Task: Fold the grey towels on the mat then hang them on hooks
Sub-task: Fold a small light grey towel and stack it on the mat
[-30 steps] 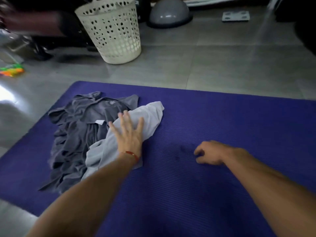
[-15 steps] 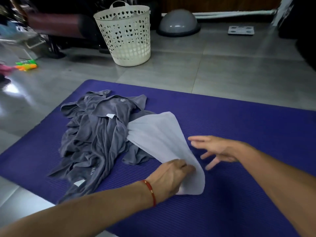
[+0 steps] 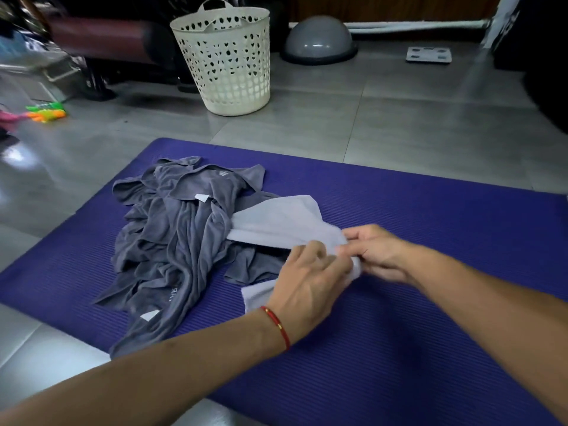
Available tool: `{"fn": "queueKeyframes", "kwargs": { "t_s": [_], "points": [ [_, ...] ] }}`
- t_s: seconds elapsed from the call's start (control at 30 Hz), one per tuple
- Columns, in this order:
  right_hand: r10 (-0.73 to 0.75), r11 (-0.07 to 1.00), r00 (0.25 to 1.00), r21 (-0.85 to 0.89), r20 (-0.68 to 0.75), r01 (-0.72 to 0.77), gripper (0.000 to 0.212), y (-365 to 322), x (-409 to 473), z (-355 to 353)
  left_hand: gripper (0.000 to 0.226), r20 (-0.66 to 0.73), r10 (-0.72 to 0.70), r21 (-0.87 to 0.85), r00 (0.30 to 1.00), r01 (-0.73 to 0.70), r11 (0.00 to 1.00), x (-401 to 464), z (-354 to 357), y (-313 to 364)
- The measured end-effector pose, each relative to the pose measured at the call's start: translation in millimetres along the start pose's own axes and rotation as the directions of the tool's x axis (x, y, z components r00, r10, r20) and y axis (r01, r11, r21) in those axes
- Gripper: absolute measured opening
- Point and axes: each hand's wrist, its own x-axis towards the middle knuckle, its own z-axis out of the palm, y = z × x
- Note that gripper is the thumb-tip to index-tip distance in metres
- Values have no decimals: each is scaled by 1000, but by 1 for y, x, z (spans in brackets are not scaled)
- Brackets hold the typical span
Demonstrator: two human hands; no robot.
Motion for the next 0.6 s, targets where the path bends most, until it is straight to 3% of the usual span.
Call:
{"fn": "queueKeyframes", "kwargs": {
  "t_s": [0.07, 0.13, 0.23, 0.3, 0.37, 0.4, 0.43, 0.5, 0.53, 0.57, 0.6],
  "points": [
    [-34, 998, 996, -60, -77, 29, 27, -19, -14, -26, 18, -11, -139, 15, 990, 139, 990, 3, 1, -15],
    [-46, 995, 994, -97, -98, 37, 28, -33, -41, -50, 39, 49, -274, 137, 961, 265, 954, -2, 7, -41],
    [-42, 992, 988, -122, -151, 23, 17, -36, -88, -74, 70, 297, -431, 289, 852, 350, 891, -9, 22, -80],
    [-45, 998, 954, -64, -296, 28, 16, -38, -116, -87, 67, 419, -512, 307, 750, 414, 857, -8, 34, -90],
    [-13, 999, 889, 21, -458, 25, 16, -39, -136, -111, 45, 460, -552, 366, 695, 418, 831, 0, 40, -86],
    [-5, 999, 841, -39, -541, -19, 13, -39, -144, -122, 38, 471, -560, 374, 682, 421, 827, 5, 40, -80],
    [-20, 973, 793, -194, -609, -124, 14, -36, -149, -137, 35, 469, -551, 342, 690, 433, 834, 11, 39, -72],
    [-77, 759, 747, -525, -660, -386, 14, -23, -154, -157, 31, 470, -465, 163, 750, 444, 881, 27, 32, -46],
    [-85, 655, 736, -594, -672, -467, 12, -11, -151, -164, 27, 466, -381, 57, 798, 403, 913, 37, 28, -29],
    [-76, 618, 738, -612, -671, -494, 24, -6, -147, -161, 22, 460, -293, -40, 838, 349, 936, 49, 24, -9],
    [-37, 620, 787, -632, -616, -466, 43, -3, -139, -155, 21, 451, -222, -135, 864, 312, 940, 60, 19, 11]
  ]
}}
